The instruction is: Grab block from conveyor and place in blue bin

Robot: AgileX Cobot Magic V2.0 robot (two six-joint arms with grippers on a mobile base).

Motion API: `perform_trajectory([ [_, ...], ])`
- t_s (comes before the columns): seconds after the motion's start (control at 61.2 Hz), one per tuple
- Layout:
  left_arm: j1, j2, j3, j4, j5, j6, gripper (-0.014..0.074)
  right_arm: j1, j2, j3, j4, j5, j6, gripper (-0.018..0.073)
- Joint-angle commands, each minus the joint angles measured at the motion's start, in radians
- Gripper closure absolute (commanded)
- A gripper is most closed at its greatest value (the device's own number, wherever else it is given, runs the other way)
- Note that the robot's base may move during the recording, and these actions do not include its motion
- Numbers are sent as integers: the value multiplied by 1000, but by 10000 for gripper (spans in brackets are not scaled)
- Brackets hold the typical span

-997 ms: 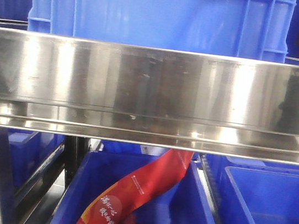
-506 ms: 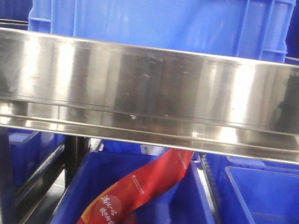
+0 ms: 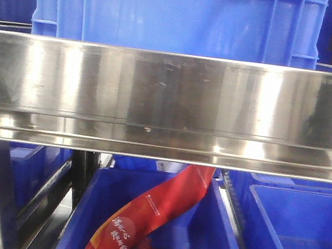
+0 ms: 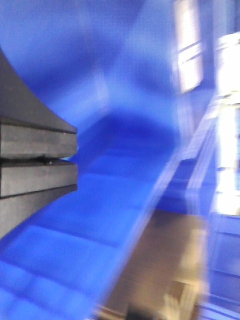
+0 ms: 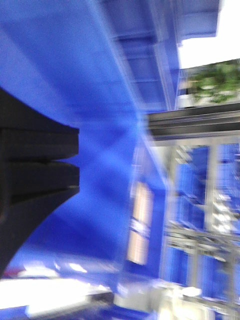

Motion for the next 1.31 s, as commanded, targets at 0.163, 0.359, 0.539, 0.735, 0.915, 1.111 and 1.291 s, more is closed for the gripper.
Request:
perform_trajectory([
  [0.163, 84, -272, 280, 2, -56, 0, 707, -56, -184, 113, 3, 141, -4, 727],
  [0.359, 133, -519, 550, 2, -56, 0, 707, -69, -372, 366, 3, 36, -4, 727],
  [0.539, 146, -736, 768, 2, -56, 0, 707, -69, -554, 596, 3, -53, -4, 727],
  [0.735, 146, -924, 882, 2, -56, 0, 707, -69, -712, 681, 3, -46, -4, 727],
  [0.915, 146, -1021, 893, 2, -67, 0, 707, -69, -781, 681, 3, -43, -4, 727],
  [1.111, 146, -1066, 893, 2, -73, 0, 707, -69, -797, 681, 3, -53, -4, 727],
  [1.291, 146, -1066, 893, 2, -73, 0, 707, -69, -797, 681, 3, -53, -4, 727],
])
